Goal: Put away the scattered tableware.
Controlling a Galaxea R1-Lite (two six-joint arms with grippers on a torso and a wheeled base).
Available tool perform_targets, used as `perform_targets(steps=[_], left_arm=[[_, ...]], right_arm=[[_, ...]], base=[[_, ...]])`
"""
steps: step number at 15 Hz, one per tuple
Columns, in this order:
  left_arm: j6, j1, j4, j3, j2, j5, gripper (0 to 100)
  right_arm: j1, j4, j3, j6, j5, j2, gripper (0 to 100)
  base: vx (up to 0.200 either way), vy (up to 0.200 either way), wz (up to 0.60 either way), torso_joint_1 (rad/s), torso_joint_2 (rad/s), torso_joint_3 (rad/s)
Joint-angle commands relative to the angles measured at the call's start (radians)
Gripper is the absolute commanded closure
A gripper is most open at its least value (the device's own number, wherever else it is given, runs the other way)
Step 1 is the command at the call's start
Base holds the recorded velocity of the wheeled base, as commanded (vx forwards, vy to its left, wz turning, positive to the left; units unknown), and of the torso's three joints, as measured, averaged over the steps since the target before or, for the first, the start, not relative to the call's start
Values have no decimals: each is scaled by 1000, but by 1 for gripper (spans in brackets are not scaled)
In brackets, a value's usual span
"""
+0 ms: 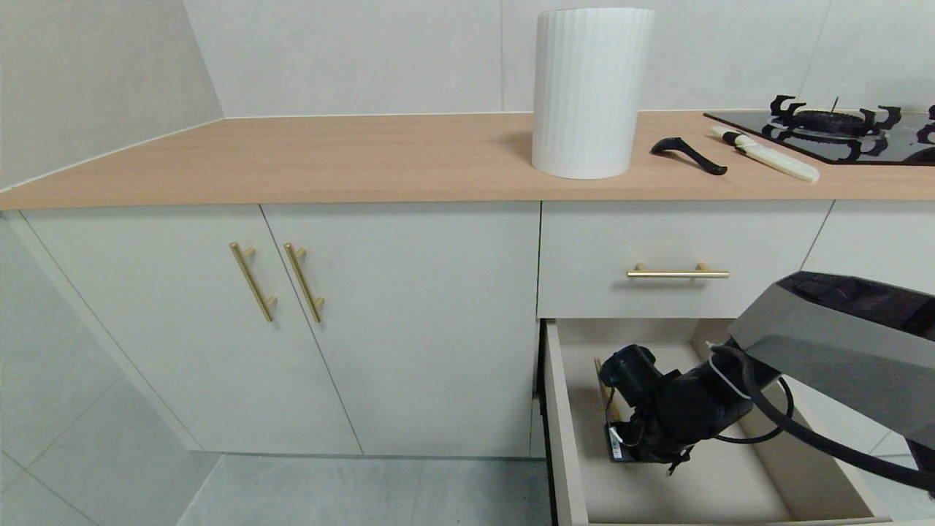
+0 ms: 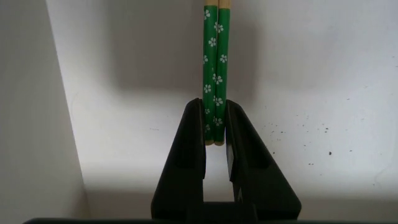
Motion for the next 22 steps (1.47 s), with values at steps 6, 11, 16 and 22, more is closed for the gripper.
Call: perform_targets(steps=[6,11,16,22], left_arm=[[0,0,0,0,0,1,0],[0,0,0,0,0,1,0],[0,0,0,0,0,1,0],[0,0,0,0,0,1,0]], right_arm=[[0,0,-1,0,-1,6,0],[0,0,-1,0,-1,2,0],[0,9,24,0,-1,-106,0],[-8,65,104,-15,0,-526,0]], base=[[0,0,0,0,0,0],[0,0,0,0,0,0],[0,0,0,0,0,0],[0,0,0,0,0,0]])
